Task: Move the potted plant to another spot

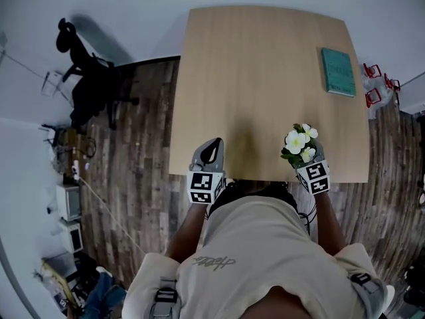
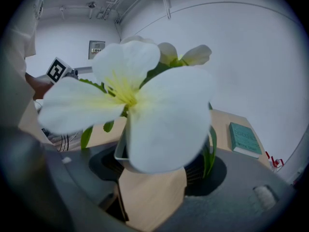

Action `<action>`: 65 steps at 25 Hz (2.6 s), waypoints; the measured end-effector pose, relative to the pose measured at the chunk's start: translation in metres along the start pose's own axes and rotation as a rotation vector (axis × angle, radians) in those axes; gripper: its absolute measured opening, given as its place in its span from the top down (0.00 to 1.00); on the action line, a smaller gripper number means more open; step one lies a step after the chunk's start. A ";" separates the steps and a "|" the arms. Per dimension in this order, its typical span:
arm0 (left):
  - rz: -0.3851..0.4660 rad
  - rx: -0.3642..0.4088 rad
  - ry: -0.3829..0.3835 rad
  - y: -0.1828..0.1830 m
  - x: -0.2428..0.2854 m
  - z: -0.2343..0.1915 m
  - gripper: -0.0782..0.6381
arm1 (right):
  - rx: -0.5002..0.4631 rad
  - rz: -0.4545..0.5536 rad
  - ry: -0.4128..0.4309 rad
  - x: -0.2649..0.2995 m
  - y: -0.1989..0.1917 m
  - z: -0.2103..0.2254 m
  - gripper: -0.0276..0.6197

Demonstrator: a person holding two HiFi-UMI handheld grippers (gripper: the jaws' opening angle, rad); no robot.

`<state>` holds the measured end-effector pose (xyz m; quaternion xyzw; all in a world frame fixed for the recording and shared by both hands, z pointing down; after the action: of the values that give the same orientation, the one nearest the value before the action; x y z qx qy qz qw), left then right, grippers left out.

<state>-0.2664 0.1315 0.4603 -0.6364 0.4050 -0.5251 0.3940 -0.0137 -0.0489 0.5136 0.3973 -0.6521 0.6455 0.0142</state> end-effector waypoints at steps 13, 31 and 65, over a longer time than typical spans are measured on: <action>0.013 -0.045 -0.035 -0.020 -0.053 -0.079 0.87 | -0.040 -0.021 -0.004 0.025 0.050 -0.100 0.43; 0.011 -0.112 0.138 -0.014 -0.091 -0.111 0.87 | -0.088 0.038 0.198 0.082 0.090 -0.142 0.43; -0.054 -0.223 0.216 -0.058 -0.122 -0.138 0.87 | -0.118 -0.009 0.319 0.236 0.093 -0.228 0.43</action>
<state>-0.4114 0.2556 0.4903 -0.6265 0.4838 -0.5527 0.2607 -0.3372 0.0140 0.5998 0.2913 -0.6766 0.6608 0.1435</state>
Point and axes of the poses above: the fingertips, and each gripper's own axes: x forward along the fingers, z to its right, y out of its top, the point moved 8 cm from there along -x, backward along the fingers, and after that the axes turned 13 degrees about -y, right-handed, at the moved point
